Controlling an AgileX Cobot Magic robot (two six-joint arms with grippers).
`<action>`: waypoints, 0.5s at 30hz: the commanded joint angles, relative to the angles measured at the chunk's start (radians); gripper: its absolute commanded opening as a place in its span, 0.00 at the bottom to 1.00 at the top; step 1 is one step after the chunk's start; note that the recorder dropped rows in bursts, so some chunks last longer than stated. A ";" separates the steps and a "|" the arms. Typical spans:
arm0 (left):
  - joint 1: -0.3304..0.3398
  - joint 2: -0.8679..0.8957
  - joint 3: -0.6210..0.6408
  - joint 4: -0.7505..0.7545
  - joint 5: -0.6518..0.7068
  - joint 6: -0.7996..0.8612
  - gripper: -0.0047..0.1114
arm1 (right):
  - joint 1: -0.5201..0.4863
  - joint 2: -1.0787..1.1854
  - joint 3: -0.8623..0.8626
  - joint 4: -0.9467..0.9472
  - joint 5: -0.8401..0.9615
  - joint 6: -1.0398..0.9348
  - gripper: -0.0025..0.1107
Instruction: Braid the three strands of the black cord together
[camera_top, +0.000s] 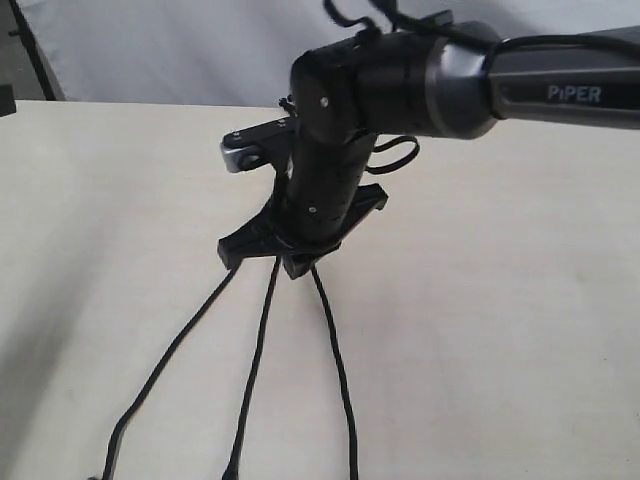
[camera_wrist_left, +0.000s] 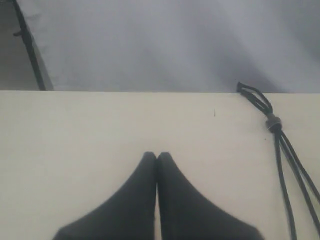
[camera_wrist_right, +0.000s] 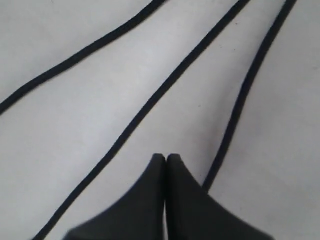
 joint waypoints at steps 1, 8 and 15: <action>-0.047 0.010 -0.025 0.337 -0.118 -0.269 0.04 | -0.023 0.003 -0.007 0.156 0.027 -0.126 0.02; -0.048 0.110 -0.114 0.538 -0.245 -0.478 0.04 | -0.012 0.007 -0.007 0.149 0.019 -0.123 0.02; 0.027 0.220 -0.145 0.538 -0.332 -0.513 0.04 | 0.027 0.012 -0.007 0.137 -0.023 -0.094 0.17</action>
